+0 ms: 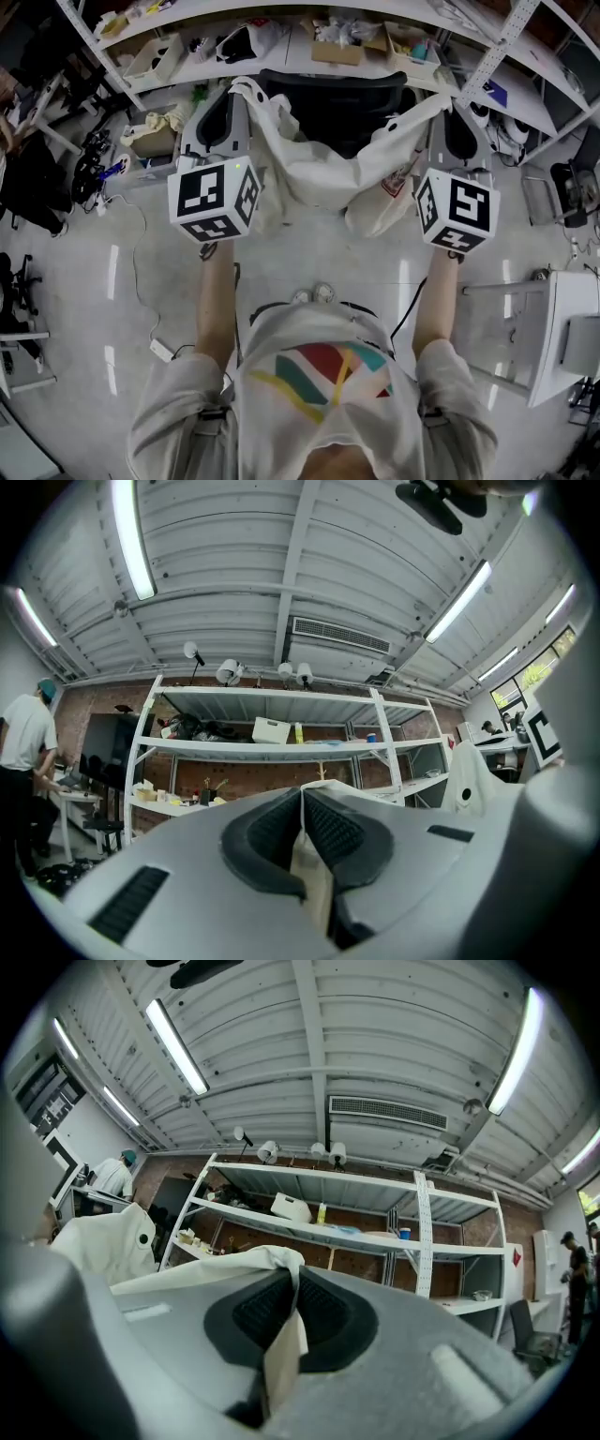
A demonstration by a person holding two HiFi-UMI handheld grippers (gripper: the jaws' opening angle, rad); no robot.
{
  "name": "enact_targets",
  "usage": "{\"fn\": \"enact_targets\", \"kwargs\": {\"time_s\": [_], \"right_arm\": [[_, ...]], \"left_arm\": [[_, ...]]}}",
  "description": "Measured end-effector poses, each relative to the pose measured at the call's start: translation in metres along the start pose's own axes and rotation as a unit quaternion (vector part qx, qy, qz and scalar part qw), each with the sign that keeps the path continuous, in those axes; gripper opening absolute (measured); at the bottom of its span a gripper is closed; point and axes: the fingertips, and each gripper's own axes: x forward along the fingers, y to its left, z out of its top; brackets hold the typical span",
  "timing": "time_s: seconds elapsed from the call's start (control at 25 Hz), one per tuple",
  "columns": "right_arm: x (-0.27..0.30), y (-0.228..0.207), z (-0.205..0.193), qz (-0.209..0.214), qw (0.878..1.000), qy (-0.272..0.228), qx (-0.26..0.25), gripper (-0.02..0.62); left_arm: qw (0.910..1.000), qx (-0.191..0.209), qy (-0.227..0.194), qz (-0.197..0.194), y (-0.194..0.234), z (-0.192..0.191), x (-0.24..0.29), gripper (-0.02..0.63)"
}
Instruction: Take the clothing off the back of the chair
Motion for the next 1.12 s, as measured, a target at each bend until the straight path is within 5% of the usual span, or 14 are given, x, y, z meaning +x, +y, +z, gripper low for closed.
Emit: {"fn": "enact_targets", "kwargs": {"time_s": [0.48, 1.12], "right_arm": [[-0.024, 0.015, -0.089, 0.014, 0.996, 0.08, 0.027, 0.009], [-0.047, 0.035, -0.138, 0.011, 0.992, 0.12, 0.038, 0.009]], "left_arm": [[0.9988, -0.026, 0.04, -0.008, -0.021, -0.075, -0.022, 0.018], [0.9972, -0.022, 0.071, 0.0, -0.035, -0.119, -0.043, 0.018]]}}
